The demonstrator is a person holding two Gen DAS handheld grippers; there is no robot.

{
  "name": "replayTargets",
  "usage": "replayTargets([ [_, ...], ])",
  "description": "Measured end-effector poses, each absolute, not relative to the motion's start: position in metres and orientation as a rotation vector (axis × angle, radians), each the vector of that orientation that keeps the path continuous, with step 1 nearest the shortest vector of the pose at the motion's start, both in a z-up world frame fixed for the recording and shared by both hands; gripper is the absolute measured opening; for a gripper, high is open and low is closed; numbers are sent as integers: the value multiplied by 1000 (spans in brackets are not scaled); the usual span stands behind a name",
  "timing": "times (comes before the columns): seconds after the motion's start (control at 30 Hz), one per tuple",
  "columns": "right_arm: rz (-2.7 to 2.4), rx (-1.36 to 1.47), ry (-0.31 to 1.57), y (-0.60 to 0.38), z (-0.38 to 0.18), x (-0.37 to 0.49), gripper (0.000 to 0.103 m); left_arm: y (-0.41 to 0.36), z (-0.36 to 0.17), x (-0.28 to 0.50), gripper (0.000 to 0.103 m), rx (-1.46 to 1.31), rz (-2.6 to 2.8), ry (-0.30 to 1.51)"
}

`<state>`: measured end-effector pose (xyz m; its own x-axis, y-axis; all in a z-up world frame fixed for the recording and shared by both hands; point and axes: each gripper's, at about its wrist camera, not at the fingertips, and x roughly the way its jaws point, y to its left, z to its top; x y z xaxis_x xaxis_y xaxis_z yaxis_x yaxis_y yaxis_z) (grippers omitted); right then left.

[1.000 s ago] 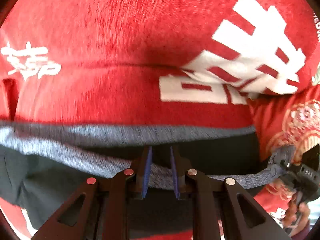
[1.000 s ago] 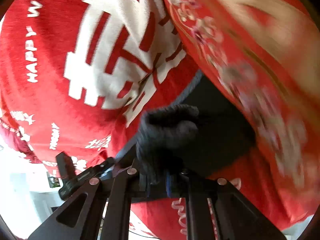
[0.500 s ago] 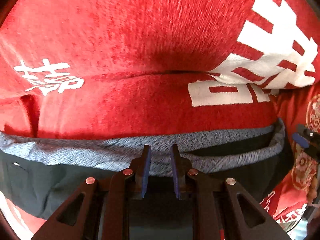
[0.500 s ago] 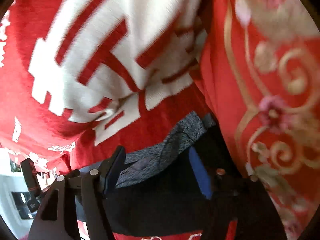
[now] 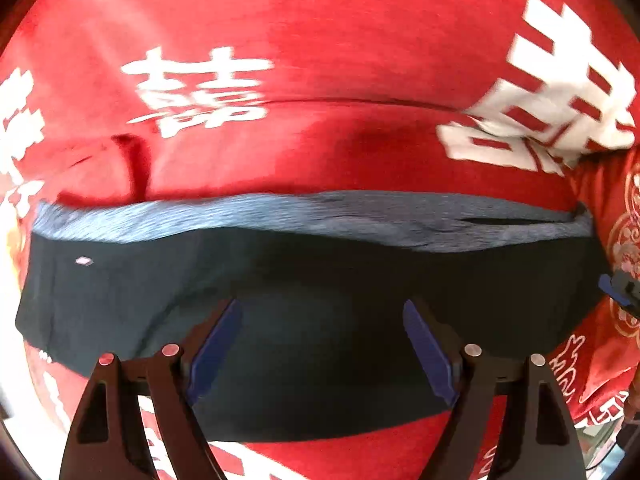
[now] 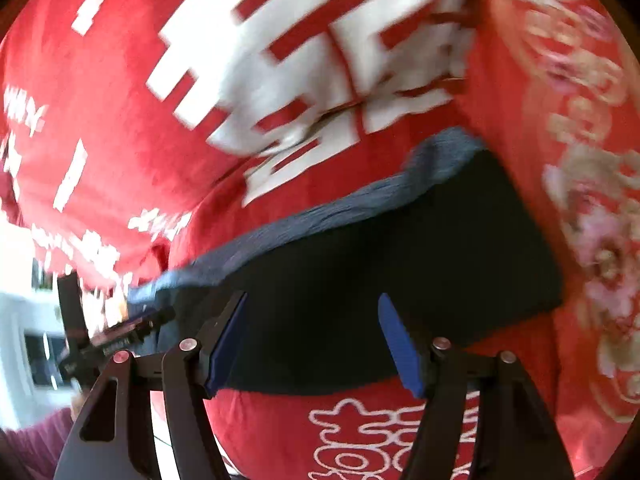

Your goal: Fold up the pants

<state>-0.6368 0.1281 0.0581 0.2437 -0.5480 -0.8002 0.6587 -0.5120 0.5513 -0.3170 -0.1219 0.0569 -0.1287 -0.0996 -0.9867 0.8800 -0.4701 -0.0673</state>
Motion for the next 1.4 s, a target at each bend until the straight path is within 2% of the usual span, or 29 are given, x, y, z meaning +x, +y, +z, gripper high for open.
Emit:
replayTargets([
  [0.33,-1116,1261,485,-19,64,-492,70,-192,49,-182,84,1355,-1576,852],
  [0.57,-1008,1199,597,-119,52,-386,70,-234,23,-86,84,1308,-1509,884],
  [0.83,-858,1107,774,-229,34,-271,69,-239,-1,-42,84,1266,-1562,924],
  [1.1,-757,1076,892,-289,7,-196,68,-223,-2,-31,84,1179,-1671,885],
  [1.17,-741,1096,893,-299,0,-188,64,-220,-2,-29,84,1161,-1694,880],
  [1.27,-691,1144,908,-313,-14,-173,48,-214,0,-25,84,1146,-1711,866],
  [1.3,-680,1155,918,-315,-17,-170,27,-211,-1,-22,84,1144,-1710,865],
  [1.33,-672,1161,939,-317,-21,-164,13,-211,0,-21,84,1141,-1704,872],
  [1.4,-681,1137,941,-316,-17,-158,7,-210,6,-11,84,1121,-1673,912],
])
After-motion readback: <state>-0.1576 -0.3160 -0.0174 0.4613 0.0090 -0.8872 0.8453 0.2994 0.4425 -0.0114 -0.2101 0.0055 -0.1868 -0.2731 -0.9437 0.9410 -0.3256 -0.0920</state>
